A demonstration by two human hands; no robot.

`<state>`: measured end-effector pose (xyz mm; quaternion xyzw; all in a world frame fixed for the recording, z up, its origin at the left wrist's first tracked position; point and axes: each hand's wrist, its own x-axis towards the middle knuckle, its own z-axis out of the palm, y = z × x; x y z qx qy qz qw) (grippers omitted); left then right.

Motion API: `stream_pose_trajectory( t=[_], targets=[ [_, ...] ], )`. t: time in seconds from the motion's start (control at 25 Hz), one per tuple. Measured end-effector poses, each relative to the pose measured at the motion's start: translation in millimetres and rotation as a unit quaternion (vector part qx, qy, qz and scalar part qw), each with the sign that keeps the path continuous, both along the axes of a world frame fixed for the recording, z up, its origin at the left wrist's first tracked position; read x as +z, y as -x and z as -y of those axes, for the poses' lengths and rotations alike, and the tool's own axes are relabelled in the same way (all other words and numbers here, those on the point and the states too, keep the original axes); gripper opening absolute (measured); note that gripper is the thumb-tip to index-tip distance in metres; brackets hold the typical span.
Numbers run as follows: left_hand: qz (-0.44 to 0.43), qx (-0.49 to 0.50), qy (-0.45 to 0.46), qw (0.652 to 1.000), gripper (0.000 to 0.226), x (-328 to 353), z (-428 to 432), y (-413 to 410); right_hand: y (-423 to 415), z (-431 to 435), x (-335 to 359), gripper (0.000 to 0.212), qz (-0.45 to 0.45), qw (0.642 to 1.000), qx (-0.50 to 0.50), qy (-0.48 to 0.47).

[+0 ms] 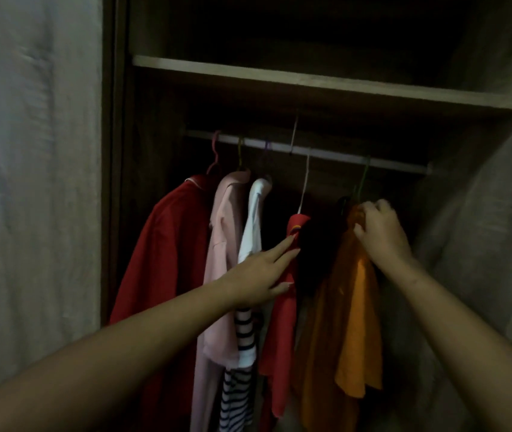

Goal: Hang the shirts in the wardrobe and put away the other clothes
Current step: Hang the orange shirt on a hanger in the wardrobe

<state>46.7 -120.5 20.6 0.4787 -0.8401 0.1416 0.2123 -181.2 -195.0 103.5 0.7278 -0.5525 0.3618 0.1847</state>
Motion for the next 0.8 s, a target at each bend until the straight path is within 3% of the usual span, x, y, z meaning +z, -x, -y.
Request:
stream_pose_trajectory(
  t=[0.08, 0.16, 0.36, 0.52, 0.6, 0.8],
  targets=[
    [-0.026, -0.016, -0.014, 0.999, 0.069, 0, -8, -12, -16, -19, -8, 0.026, -0.033, 0.994, 0.049, 0.095],
    [-0.068, -0.042, -0.036, 0.996, 0.065, -2, -19, -25, -37, -35, -18, 0.018, 0.004, 0.983, 0.136, 0.122],
    [-0.194, -0.044, -0.017, 0.98, 0.053, -31, -65, -84, -131, -74, -56, 0.012, 0.1, 0.926, 0.357, 0.068],
    [-0.26, 0.065, -0.027, 0.963, 0.042, -84, -139, -169, -225, -114, -101, 0.013, 0.147, 0.863, 0.483, 0.028],
    [-0.326, 0.162, -0.045, 0.93, 0.039, -113, -192, -223, -281, -141, -131, 0.012, 0.153, 0.826, 0.543, -0.018],
    [-0.451, 0.386, -0.026, 0.804, 0.034, -169, -344, -346, -425, -224, -219, 0.01, 0.115, 0.749, 0.628, -0.177]
  ],
)
